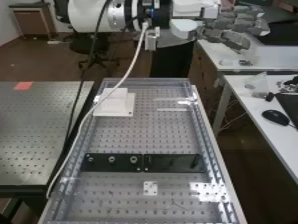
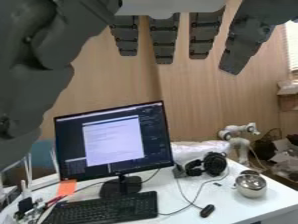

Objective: Grab the chopstick and place it in the clear container

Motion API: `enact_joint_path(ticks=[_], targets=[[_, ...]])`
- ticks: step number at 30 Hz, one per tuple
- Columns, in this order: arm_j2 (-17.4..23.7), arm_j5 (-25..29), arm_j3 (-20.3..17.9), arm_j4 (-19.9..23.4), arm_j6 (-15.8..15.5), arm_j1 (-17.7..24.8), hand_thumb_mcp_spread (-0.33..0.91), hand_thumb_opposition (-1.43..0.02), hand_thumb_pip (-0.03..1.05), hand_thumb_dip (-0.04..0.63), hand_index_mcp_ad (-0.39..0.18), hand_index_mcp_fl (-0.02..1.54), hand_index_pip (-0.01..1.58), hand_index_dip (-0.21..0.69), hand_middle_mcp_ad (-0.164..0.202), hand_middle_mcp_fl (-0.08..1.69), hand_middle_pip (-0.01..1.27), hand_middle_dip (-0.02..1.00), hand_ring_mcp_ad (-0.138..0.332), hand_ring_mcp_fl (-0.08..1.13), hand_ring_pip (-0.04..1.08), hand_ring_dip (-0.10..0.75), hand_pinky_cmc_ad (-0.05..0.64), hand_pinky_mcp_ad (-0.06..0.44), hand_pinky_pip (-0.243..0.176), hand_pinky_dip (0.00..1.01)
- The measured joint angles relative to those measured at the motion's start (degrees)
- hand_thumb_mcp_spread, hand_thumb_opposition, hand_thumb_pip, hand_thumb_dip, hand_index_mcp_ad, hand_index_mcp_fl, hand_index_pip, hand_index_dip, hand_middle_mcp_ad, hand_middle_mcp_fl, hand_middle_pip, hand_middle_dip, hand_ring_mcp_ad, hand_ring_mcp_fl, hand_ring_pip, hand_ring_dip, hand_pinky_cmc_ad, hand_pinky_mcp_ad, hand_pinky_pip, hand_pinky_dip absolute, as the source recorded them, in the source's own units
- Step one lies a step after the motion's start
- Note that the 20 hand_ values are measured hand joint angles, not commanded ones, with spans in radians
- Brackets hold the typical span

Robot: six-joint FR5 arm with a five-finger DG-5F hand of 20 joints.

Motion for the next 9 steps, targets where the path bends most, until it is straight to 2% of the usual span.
enact_joint_path(ticks=[9], targets=[[0.01, 0.12, -0.11, 0.34, 0.10, 0.03, 0.21, -0.73, 0.33, 0.003, -0.072, 0.01, 0.04, 0.087, 0.103, 0.01, 0.11, 0.14, 0.188, 0.00, 0.06, 0.028, 0.442, 0.286, -0.171, 0.32]])
